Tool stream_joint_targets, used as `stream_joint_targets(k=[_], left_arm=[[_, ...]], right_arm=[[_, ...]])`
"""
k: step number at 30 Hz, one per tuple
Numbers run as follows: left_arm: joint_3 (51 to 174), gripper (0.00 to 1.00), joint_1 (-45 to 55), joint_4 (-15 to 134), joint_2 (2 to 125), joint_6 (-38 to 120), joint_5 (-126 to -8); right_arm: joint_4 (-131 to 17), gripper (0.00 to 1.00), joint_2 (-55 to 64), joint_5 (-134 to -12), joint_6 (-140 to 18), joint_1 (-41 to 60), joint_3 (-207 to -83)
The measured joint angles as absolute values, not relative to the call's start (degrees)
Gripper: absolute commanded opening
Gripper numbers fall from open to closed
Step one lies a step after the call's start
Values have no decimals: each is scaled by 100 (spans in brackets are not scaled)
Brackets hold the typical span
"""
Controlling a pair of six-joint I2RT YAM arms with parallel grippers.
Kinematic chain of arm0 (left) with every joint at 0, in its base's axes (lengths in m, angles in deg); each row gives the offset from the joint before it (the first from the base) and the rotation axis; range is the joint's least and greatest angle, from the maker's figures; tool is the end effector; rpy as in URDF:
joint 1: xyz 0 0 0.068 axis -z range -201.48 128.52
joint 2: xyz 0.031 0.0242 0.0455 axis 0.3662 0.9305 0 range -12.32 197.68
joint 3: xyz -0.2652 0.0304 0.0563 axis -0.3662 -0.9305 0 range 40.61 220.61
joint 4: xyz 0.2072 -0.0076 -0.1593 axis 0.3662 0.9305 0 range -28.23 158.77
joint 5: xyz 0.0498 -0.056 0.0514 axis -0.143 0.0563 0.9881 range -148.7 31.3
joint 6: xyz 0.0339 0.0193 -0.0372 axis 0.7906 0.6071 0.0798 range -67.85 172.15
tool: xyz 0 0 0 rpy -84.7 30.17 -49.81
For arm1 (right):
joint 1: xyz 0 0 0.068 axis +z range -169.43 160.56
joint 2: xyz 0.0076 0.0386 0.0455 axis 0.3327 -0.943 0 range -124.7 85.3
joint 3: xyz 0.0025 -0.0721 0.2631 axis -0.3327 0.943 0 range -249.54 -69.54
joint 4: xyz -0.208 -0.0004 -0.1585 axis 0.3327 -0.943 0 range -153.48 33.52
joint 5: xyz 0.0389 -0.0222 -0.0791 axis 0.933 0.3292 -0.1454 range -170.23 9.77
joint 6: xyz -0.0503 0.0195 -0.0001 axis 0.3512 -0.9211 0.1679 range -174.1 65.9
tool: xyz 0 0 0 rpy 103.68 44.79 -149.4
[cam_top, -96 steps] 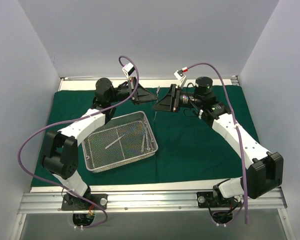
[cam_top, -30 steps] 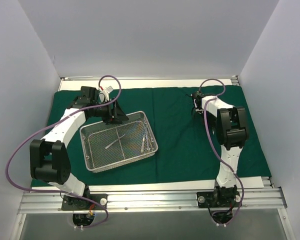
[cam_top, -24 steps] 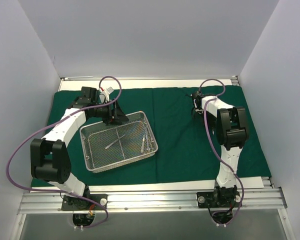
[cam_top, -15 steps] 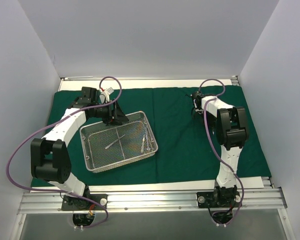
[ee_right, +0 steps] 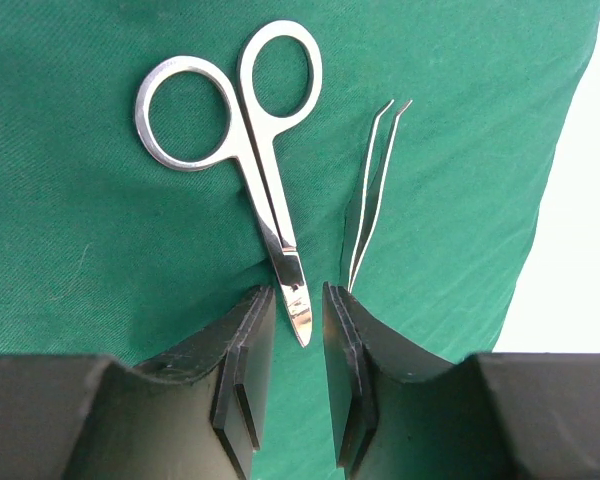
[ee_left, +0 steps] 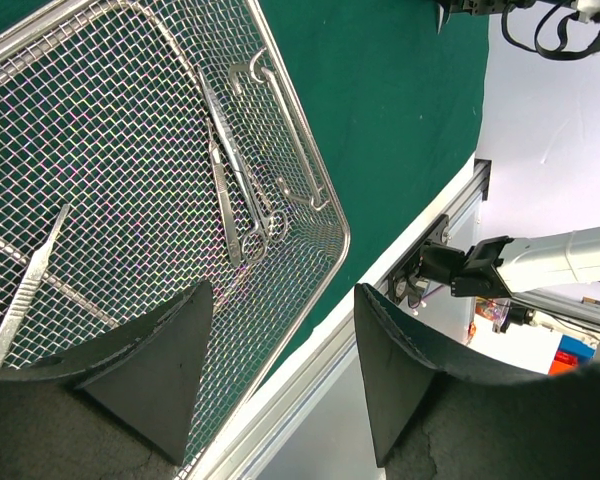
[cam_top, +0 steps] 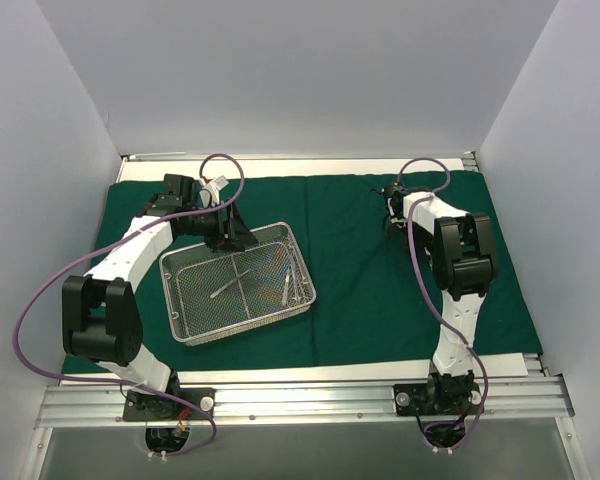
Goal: Open and lay out the surgical kit
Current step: Place the medical item in the surgical kit.
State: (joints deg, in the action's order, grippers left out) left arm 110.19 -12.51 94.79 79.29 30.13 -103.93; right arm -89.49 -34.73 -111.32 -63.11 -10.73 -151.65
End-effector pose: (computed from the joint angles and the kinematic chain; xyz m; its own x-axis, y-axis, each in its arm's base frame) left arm 0.3257 -0.0770 0.2600 -0.9424 -0.1186 -0.3129 0.1707 0.6340 -0.7543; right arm 0.4144 0.0448 0.1400 -0.9169 -0.0047 -0.3992 0.1831 0.8837 -0.4308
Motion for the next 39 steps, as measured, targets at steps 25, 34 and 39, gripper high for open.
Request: stream_joint_targets(k=[25, 34, 39], left_arm=[[11019, 67, -1251, 9533, 7975, 3037, -10546], [11019, 67, -1251, 9525, 8097, 3037, -10605], [11019, 67, -1251, 9527, 8163, 3039, -10649]], right_arm=[[-8941, 35, -3173, -10013, -6471, -1151, -15405], [-8709, 46, -3167, -9314, -6449, -1704, -15709], [-8580, 48, -3178, -8905, -6375, -1993, -15709]])
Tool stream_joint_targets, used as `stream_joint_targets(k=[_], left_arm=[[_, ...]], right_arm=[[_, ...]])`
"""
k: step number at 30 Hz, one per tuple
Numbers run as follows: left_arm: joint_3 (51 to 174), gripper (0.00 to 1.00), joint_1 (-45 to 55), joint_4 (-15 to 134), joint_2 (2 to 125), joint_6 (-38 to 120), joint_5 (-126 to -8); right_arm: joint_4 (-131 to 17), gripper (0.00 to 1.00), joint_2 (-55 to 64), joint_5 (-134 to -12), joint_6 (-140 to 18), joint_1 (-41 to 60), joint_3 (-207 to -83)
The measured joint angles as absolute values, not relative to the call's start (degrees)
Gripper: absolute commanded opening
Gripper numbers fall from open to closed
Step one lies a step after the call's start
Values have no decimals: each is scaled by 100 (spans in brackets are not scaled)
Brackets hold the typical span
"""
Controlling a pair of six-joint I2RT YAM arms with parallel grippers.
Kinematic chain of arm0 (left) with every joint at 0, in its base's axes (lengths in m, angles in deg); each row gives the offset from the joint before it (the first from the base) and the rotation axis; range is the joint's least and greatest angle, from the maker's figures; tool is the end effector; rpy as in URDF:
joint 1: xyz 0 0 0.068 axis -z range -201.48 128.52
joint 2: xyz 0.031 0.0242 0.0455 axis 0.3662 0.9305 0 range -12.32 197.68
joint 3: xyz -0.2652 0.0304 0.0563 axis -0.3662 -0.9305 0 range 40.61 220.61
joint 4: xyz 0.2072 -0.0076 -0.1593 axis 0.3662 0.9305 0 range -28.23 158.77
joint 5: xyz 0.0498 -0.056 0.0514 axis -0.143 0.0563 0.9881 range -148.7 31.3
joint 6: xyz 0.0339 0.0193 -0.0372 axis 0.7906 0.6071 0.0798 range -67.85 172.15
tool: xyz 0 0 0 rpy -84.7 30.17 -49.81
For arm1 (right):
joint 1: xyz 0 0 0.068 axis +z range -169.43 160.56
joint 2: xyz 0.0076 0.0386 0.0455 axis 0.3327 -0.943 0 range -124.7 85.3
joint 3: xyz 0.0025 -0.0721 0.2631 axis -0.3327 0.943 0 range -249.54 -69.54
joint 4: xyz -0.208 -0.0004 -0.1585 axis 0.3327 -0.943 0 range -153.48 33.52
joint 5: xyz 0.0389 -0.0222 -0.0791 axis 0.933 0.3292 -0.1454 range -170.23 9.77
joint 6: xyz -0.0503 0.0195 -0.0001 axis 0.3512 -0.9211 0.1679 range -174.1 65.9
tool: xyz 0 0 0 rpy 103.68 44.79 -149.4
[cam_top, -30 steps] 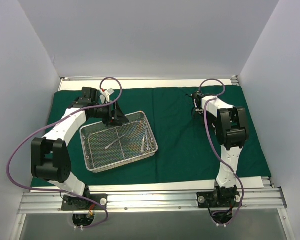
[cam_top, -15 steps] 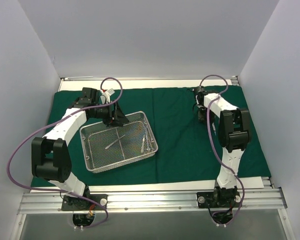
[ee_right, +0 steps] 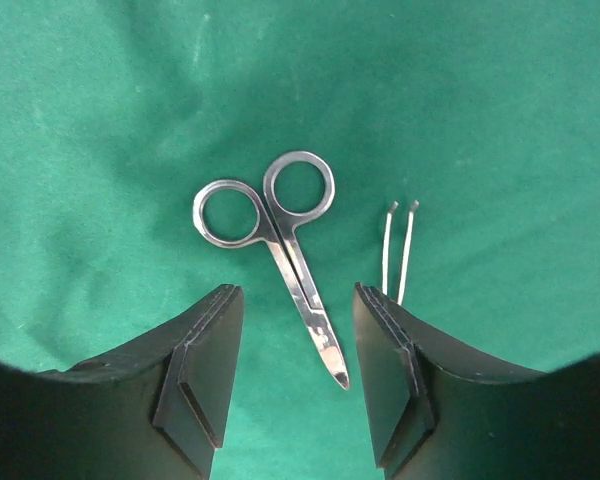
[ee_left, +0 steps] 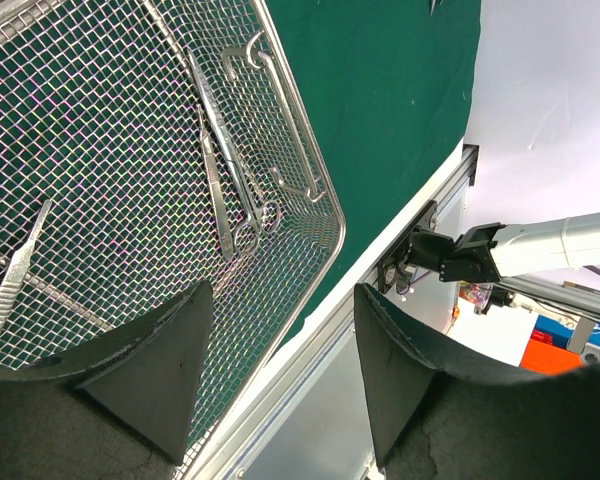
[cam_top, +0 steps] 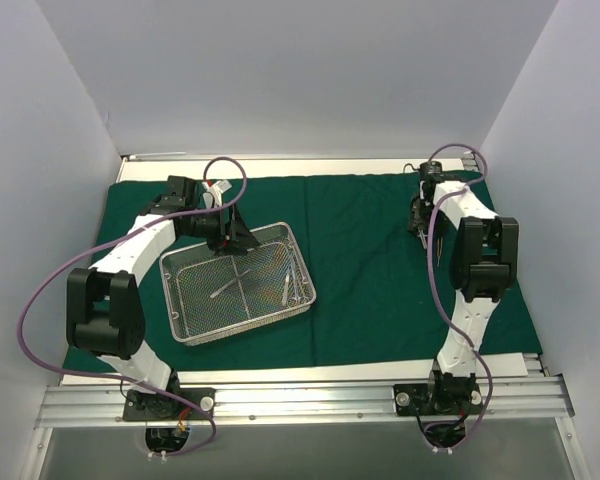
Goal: Open and lay out the surgical kit
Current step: Place the medical item in the surgical kit.
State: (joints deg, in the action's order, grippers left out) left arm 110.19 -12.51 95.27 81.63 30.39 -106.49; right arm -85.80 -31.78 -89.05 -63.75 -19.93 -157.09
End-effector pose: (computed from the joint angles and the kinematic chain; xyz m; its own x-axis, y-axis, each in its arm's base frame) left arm 0.3299 -0.0788 0.2476 -0.9600 -0.1006 -0.2614 0.1486 0.6082 -0.7798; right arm 0.4394 -0.0093 0.1865 -0.8289 0.1729 -0.5320 0.2301 0.9722 -0.0426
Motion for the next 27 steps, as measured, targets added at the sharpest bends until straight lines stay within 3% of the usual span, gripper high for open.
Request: stream_joint_targets(k=[14, 27], left_arm=[[11019, 67, -1251, 9544, 8277, 3065, -10693], [11019, 67, -1251, 9584, 8277, 3098, -10693]], right_arm=[[-8189, 40, -3267, -8074, -6296, -2272, -15366], [-8071, 20, -3256, -7895, -6320, -2323, -15329]])
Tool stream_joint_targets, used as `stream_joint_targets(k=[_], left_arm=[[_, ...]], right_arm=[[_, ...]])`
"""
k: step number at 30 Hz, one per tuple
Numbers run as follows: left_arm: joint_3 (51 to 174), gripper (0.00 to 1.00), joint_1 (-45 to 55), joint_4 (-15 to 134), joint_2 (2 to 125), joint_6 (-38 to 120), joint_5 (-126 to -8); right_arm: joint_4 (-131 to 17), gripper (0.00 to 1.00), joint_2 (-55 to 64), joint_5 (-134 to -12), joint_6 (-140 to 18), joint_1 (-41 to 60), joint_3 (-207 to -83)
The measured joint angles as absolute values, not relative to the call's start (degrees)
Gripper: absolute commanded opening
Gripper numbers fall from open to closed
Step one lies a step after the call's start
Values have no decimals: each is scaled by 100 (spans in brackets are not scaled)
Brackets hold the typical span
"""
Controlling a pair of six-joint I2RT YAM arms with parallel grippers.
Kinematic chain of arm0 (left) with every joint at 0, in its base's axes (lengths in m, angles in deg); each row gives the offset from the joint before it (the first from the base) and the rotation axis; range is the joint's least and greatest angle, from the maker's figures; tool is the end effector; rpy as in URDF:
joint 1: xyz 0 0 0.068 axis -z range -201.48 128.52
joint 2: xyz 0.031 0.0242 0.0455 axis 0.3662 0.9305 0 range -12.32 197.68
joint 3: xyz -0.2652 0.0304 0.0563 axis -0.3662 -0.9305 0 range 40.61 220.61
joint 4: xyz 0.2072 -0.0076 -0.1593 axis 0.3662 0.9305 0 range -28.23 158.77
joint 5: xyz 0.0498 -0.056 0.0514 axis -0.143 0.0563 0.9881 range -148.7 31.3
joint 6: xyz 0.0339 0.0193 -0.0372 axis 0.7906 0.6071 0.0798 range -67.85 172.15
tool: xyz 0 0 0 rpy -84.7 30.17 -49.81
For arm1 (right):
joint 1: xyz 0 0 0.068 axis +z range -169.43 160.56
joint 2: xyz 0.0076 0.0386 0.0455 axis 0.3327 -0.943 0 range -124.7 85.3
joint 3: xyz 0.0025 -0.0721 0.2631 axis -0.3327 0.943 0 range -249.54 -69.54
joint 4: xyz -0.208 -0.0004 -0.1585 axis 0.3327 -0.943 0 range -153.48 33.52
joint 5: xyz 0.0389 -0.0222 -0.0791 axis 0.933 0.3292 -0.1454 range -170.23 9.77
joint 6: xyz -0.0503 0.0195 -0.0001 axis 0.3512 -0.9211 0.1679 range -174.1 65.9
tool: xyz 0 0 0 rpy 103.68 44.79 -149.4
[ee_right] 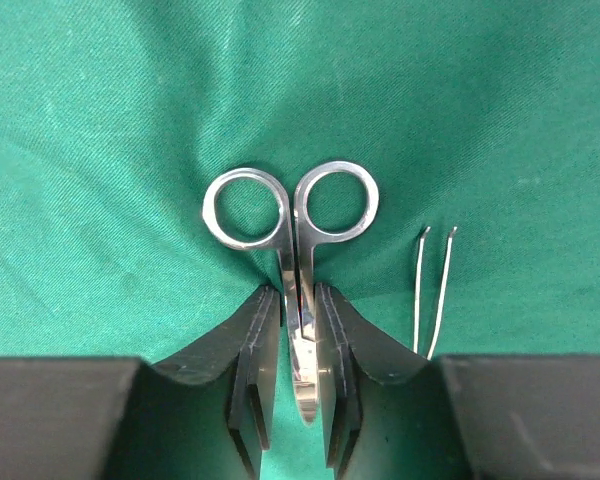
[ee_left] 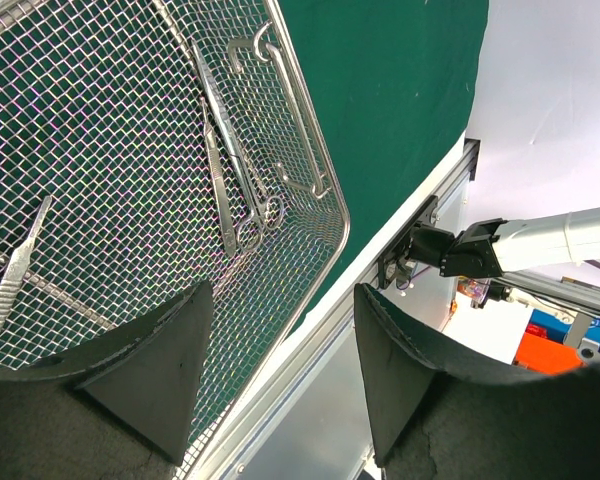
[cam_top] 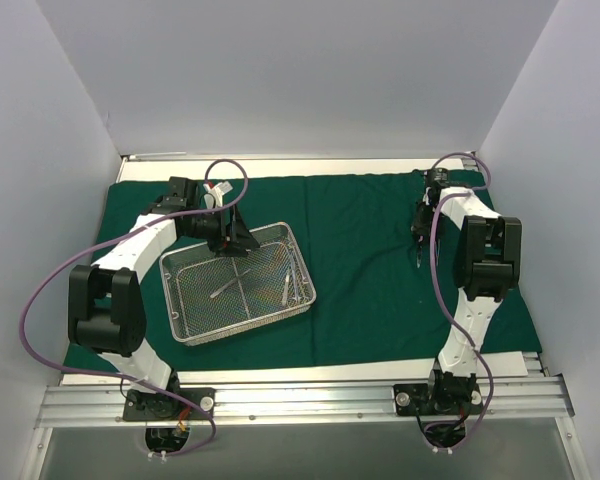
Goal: Open and lay out the surgical kit
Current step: Place the medical item in the surgical kit.
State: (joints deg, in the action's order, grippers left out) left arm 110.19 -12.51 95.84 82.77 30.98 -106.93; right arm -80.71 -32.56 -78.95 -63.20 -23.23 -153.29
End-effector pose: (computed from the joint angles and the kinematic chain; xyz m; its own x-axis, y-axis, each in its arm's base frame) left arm 0.3315 -0.0792 0.2409 -0.9665 -0.0910 -0.2399 0.1371 0.6072 -0.7826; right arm 0.4365 -0.0282 0.1658 -0.8300 0.2136 -0.5153 0.1882 0.9768 0.1018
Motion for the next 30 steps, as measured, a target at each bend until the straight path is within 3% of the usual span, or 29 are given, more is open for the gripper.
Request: stream_joint_targets(k=[8, 30], left_arm=[[11019, 67, -1214, 9588, 8277, 3098, -10693], [11019, 67, -1179, 9588, 8277, 3098, -10693]], right_arm=[[-8095, 29, -3243, -7978, -6324, -2325, -15331], [-8180, 28, -2830, -7819, -6329, -2504, -15143]])
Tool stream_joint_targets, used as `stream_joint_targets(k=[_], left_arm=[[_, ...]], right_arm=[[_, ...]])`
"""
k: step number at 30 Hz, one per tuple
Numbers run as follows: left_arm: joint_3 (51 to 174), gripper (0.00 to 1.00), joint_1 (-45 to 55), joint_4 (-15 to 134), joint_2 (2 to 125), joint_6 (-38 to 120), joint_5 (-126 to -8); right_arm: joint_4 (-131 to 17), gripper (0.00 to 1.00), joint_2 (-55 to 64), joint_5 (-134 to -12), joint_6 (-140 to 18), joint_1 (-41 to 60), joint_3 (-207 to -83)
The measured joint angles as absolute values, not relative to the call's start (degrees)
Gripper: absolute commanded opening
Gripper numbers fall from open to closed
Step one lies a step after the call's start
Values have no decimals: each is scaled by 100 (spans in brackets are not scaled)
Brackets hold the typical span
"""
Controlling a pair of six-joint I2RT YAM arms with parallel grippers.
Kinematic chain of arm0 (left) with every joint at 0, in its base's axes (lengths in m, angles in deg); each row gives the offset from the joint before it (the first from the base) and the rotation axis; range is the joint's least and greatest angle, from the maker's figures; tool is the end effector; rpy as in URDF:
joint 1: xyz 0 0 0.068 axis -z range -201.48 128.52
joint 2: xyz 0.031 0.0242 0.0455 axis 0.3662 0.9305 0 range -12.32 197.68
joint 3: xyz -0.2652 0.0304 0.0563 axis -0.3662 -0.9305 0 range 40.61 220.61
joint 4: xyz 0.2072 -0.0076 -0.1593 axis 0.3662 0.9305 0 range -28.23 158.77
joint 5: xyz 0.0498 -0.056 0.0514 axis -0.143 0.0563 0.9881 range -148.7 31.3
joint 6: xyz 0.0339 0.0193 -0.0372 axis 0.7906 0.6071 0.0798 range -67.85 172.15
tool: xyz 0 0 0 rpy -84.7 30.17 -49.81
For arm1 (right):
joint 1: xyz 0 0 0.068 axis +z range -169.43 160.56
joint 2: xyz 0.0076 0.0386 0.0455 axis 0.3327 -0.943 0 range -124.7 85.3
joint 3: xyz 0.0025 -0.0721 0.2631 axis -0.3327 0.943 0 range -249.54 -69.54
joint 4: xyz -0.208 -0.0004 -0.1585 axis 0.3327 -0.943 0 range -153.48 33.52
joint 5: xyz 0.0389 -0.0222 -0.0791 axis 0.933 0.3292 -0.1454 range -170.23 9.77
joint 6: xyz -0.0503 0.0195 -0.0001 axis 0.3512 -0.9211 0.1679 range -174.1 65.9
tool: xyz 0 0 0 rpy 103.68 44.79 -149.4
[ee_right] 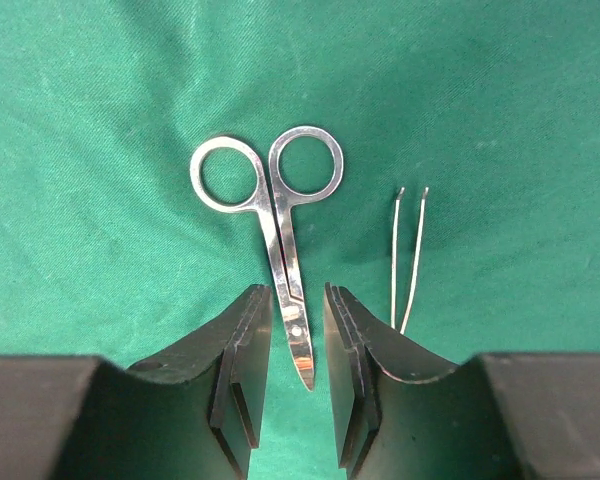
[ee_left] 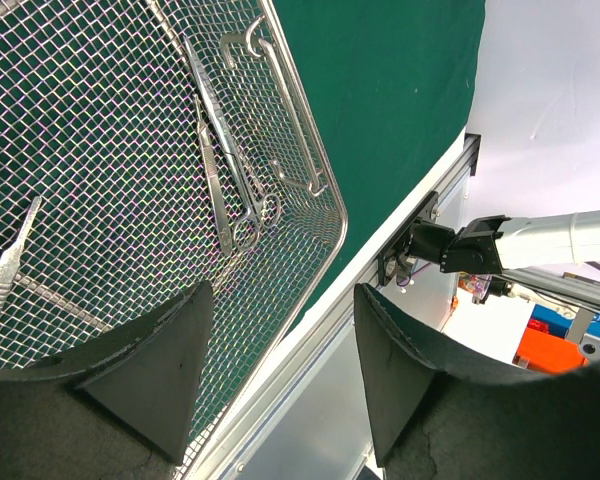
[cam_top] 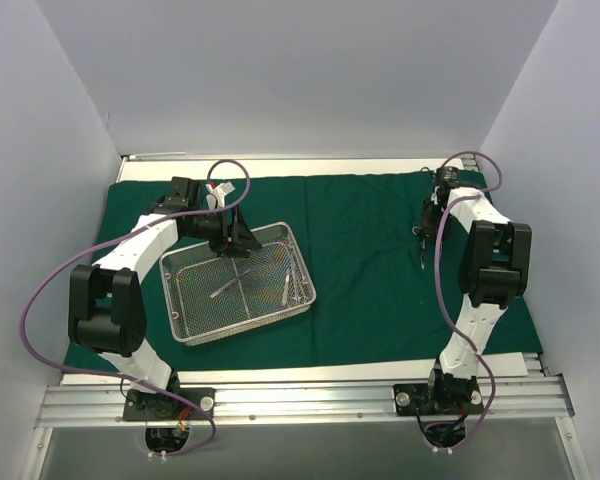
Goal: Open and lay out the surgical kit
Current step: Place the medical item in the surgical kit.
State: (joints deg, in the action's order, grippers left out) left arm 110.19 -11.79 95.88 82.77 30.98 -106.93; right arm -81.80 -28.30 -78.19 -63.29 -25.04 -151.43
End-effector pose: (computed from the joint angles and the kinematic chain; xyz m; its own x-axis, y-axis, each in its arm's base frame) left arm 0.3304 -0.0834 0.2409 -0.9678 -0.0788 -0.2392 0.1442 0.6055 -0.7827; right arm 0.4234 -0.0403 0.1857 -0.8117 0.2401 -0.5325 0.2107 0.9706 0.1164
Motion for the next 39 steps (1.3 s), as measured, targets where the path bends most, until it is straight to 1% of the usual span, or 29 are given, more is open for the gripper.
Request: stream_joint_targets(k=[10, 29, 39], left_arm=[[11039, 66, -1170, 9592, 8277, 3098, -10695], [11098, 67, -1168, 9629, 8316, 3144, -10721], [11124, 66, -1168, 9636, 8327, 3148, -10741]], right_arm=[[-8150, 27, -3011, -7655, -6412, -2509, -15479], [-7957, 25, -3184, -7637, -6431, -2509, -15241], [-7951, 26, -3184, -7635, -6427, -2515, -15239]])
